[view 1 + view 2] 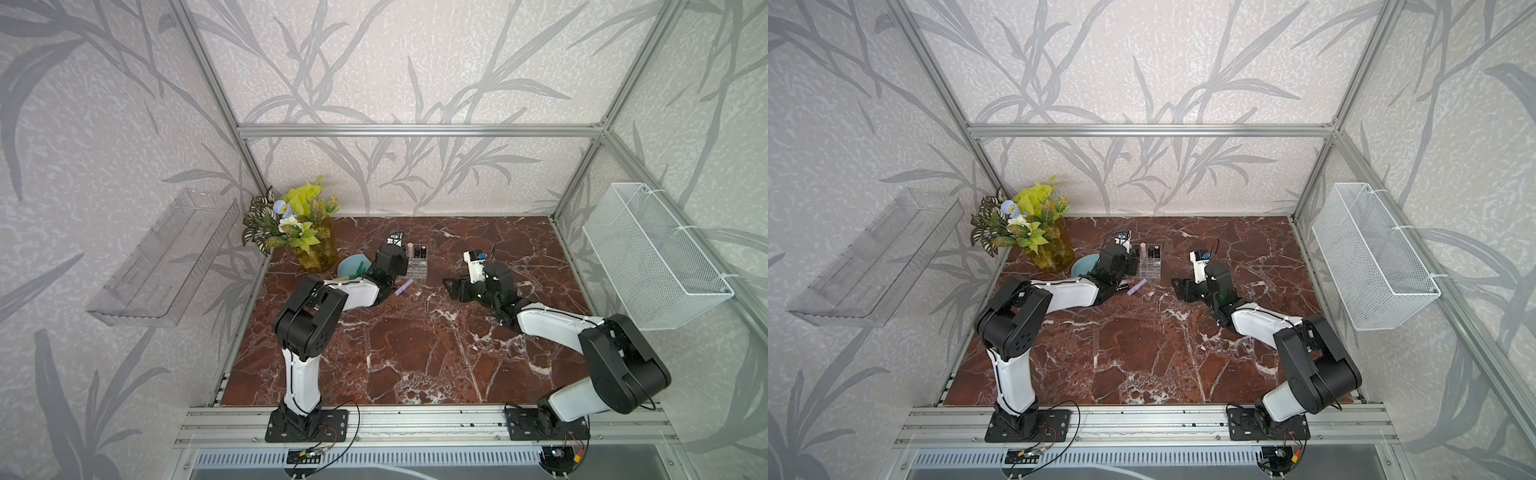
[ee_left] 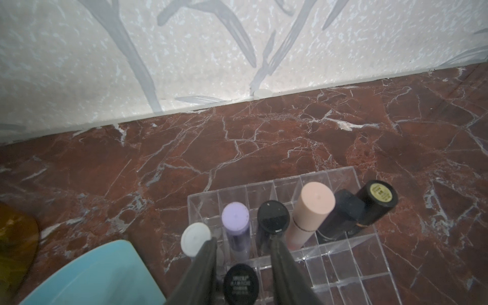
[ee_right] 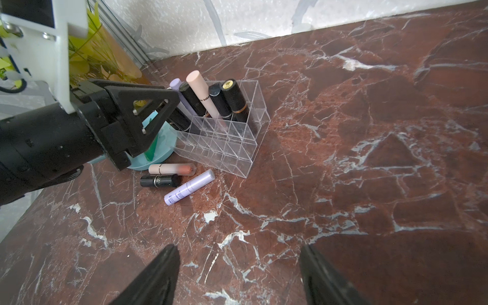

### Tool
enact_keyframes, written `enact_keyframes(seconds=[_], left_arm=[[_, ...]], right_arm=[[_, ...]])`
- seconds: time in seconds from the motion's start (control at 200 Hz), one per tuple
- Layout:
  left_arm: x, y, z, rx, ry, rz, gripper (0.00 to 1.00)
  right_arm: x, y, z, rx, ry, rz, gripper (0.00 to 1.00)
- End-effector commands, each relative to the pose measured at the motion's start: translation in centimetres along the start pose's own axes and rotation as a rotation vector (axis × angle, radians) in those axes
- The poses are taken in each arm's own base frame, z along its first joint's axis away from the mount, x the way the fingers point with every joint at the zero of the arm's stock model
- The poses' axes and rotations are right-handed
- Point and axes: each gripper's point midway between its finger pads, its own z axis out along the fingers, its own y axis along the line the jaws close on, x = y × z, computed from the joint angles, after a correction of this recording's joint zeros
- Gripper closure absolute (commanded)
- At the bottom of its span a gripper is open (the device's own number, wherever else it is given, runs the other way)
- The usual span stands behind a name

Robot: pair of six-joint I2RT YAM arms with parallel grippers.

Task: Arrange the lipsticks in the organizer
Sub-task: Place the lipstick in the storage box.

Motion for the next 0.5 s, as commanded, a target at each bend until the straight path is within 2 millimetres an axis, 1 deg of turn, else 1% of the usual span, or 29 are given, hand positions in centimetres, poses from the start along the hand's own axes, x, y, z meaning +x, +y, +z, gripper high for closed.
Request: enact_keyframes(seconds=[0.0, 0.07, 0.145, 0.325, 0.405, 0.495], left_arm=[[-2.3, -0.3, -1.5, 0.031, -0.064, -0.020, 0.55], [-2.6, -0.3, -2.0, 0.037, -0.073, -0.018, 0.52], [-2.9, -0.2, -3.0, 0.039, -0.082, -0.015, 0.52], [-3.7, 0.1, -6.8, 0.072, -0.092, -0.010, 0.52], [-3.8, -0.3, -8.1, 0.115, -0.076, 0.012, 0.53], [-3.5, -1.0, -9.0, 0.165, -0.012, 0.029, 0.54]], right_arm=[[-0.2, 0.0, 0.3, -0.007, 0.011, -0.010, 0.25], [-0.3, 0.0, 0.2, -0.006, 0.009, -0.011, 0.25], [-0.3, 0.1, 0.0, -0.003, 0.007, -0.014, 0.25], [-0.6, 0.1, -0.7, 0.006, 0.001, -0.016, 0.25], [-0.6, 0.1, -0.9, 0.014, 0.001, -0.014, 0.25], [-0.7, 0.0, -1.1, 0.020, 0.006, -0.010, 0.25]])
